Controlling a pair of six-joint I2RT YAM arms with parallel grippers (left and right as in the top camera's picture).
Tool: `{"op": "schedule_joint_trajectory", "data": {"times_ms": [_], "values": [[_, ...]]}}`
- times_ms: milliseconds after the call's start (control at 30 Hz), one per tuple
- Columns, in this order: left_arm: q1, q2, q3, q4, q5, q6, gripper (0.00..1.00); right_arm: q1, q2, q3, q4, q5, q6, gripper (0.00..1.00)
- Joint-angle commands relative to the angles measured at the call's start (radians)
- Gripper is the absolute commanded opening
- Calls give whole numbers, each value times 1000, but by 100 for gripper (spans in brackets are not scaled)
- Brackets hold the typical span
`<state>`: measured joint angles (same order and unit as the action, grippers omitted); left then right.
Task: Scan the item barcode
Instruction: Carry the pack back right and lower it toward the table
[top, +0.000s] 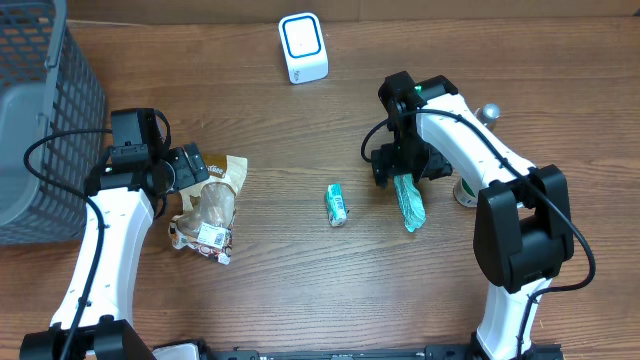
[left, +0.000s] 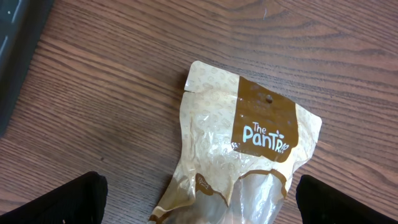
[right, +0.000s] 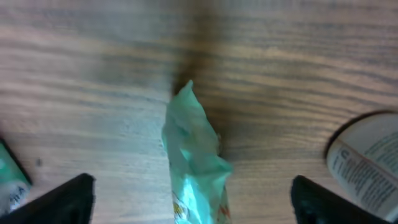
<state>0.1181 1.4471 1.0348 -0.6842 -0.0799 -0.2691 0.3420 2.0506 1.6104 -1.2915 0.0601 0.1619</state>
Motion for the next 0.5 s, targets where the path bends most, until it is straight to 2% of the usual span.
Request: {"op": "schedule_joint_trajectory", "data": {"times_ms": [0,267,467], "values": [[0,4,20,1,-5,8,100,-3,-8,-6,33,11,42,100],[0,4,20,1,-6,8,99,-3,-8,-5,113,18,75,100],[0,4,20,1,-6,8,100,1,-24,65,92,18,116,100]]}}
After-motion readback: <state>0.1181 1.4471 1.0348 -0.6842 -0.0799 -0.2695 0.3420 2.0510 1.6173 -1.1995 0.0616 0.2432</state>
